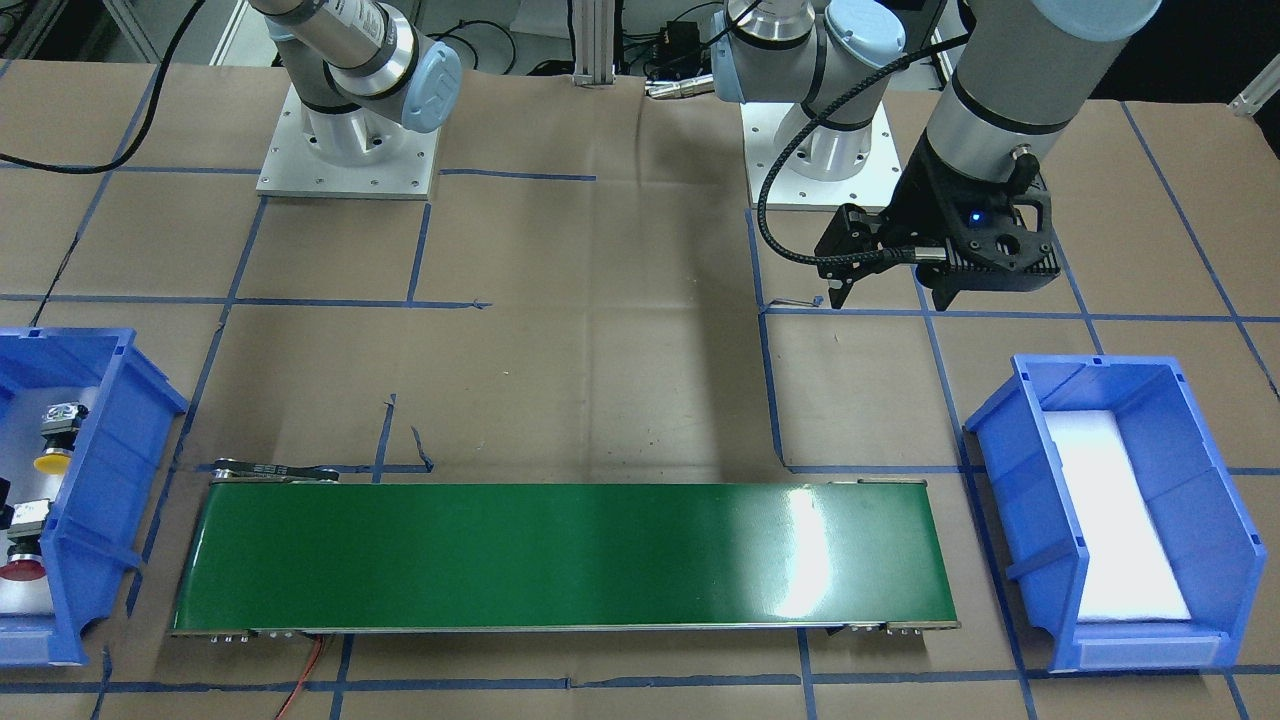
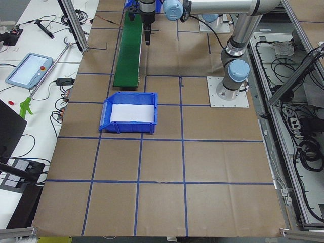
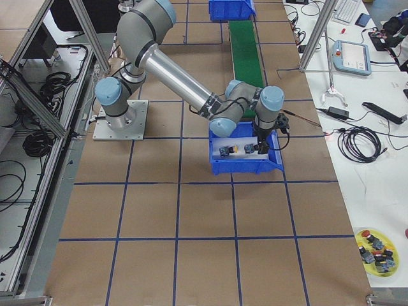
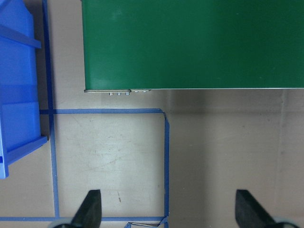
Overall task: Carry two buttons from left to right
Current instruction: 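Open the right gripper and raise it out of the bin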
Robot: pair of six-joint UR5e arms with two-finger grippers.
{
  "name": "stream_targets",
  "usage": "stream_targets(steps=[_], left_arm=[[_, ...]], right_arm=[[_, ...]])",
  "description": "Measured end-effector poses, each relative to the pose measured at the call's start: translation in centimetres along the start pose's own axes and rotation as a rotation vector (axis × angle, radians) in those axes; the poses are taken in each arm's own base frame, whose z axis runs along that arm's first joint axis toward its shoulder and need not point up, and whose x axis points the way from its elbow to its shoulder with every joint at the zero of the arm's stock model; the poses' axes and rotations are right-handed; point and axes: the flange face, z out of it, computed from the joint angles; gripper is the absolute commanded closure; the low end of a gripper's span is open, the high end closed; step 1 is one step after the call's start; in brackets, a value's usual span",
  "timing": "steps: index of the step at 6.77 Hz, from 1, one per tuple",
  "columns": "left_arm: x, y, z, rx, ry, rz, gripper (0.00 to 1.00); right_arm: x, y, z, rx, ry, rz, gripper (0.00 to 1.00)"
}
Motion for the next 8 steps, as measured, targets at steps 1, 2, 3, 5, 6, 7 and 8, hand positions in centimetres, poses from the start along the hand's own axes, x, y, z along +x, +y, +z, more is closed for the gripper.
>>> stream_targets(steps=[1,2,3,5,6,7,8], left_arm=[[0.0,0.0,0.0,0.0,0.0,0.001,0.0],[0.0,0.0,0.1,-0.001,0.0,0.003,0.0],[0.0,0.0,0.1,-0.002,0.0,0.004,0.0],[0.0,-0.1,0.2,-0.005,0.0,0.005,0.0],[0.0,-0.1,0.3,-0.005,0.0,0.006,0.0],[0.0,-0.1,0.3,-0.005,0.0,0.006,0.0],[0.0,-0.1,0.3,-0.005,0.0,0.006,0.0]], right_arm=[[-0.6,-0.1,-2.9,0.033,0.027,-0.008,0.0],[-2.5,0.0,-6.4,0.056,0.043,-0.029,0.0],[-5.8,0.5,-10.2,0.063,0.026,-0.063,0.0],[-14.3,3.6,-16.8,0.091,-0.069,-0.118,0.0],[-17.2,6.5,-18.7,0.096,-0.09,-0.065,0.0],[-19.8,9.3,-20.1,0.101,-0.098,0.053,0.0],[-22.7,10.7,-21.0,0.104,-0.101,0.137,0.0]])
